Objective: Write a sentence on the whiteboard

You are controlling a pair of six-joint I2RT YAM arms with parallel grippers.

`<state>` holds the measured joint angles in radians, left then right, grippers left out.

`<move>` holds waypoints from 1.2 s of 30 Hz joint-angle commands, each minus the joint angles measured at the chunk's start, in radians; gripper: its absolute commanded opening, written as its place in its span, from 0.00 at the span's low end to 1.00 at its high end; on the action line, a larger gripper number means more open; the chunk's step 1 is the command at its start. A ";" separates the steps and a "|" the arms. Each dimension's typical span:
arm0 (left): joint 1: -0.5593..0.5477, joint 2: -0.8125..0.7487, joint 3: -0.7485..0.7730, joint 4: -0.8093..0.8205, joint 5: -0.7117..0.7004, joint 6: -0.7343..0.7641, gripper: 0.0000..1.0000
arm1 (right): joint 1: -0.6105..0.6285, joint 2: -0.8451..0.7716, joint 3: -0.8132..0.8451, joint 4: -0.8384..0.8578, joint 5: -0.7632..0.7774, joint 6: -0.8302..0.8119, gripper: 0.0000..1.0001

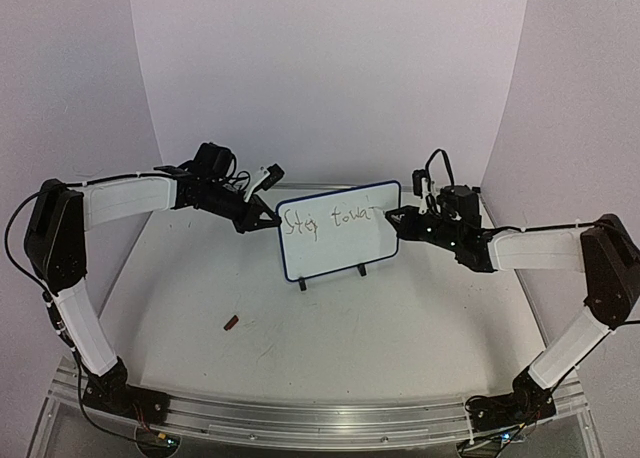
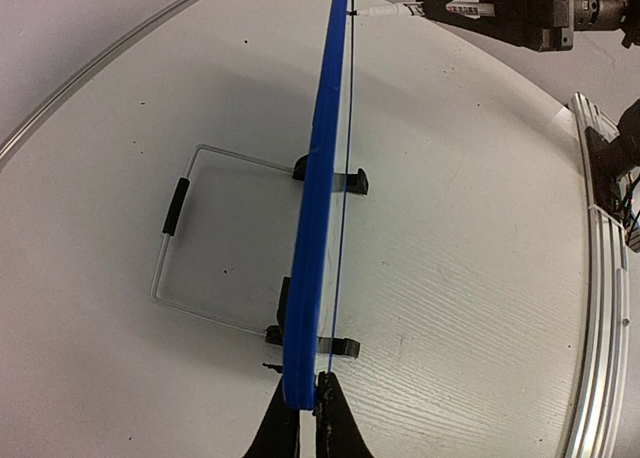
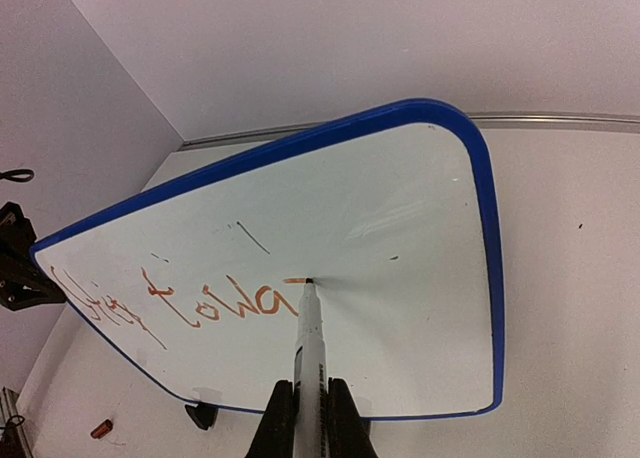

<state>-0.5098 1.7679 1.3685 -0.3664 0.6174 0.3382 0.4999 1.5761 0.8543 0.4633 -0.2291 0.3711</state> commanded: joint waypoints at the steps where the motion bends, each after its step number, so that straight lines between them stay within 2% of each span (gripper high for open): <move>1: -0.006 0.044 -0.005 -0.100 -0.070 0.039 0.00 | -0.004 -0.008 -0.011 0.041 0.022 0.013 0.00; 11: -0.005 0.042 -0.005 -0.100 -0.069 0.039 0.00 | -0.003 0.005 -0.047 0.040 0.017 0.025 0.00; 36: -0.006 0.042 -0.005 -0.101 -0.069 0.039 0.00 | -0.004 -0.023 0.003 0.051 0.020 0.024 0.00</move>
<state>-0.5110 1.7679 1.3689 -0.3660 0.6182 0.3401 0.4995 1.5761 0.8242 0.4755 -0.2234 0.3939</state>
